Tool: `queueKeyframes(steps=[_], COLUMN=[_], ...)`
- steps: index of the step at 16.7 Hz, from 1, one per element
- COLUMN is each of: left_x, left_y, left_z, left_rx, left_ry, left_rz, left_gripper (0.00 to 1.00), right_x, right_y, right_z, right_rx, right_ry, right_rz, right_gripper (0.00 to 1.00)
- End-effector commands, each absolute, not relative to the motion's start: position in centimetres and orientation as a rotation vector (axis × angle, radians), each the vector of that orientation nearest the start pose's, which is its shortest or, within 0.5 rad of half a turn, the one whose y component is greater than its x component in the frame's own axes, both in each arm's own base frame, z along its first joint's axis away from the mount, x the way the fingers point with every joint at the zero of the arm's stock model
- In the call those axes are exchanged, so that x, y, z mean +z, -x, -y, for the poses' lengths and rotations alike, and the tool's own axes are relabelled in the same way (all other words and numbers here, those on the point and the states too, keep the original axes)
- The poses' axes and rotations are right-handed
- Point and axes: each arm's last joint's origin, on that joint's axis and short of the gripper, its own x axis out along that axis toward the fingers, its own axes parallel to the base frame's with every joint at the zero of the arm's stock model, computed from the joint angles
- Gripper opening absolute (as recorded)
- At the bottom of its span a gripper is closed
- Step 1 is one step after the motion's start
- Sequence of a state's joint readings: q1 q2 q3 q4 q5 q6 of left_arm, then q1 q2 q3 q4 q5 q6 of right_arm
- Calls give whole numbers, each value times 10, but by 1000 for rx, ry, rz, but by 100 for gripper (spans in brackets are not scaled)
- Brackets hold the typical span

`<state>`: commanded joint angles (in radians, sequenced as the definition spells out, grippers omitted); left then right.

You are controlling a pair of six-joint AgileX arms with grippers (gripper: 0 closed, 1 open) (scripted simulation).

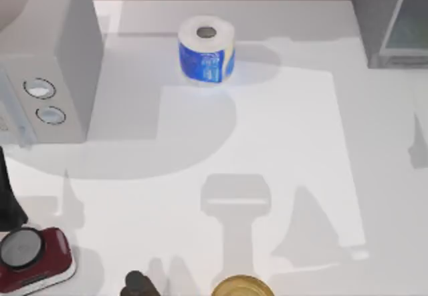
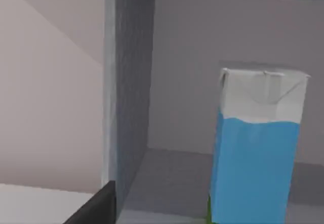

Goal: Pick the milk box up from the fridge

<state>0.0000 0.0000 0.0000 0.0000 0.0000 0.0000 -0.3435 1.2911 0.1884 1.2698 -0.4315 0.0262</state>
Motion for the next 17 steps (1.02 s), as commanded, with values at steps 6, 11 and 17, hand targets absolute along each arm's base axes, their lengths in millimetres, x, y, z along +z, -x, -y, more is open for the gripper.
queueKeyframes(steps=[6,11,17], left_x=[160,160,160], left_y=[-106,-106,-106], left_z=[1,1,1], left_rx=[0,0,0], left_ry=[0,0,0], left_rz=[0,0,0], left_gripper=[100,100,100], right_x=[122,110,119], right_y=[-205,-205,-207], right_z=[95,102,98], right_rx=[13,0,21], right_ry=[11,0,27], right_rz=[26,0,44], right_gripper=[100,100,100])
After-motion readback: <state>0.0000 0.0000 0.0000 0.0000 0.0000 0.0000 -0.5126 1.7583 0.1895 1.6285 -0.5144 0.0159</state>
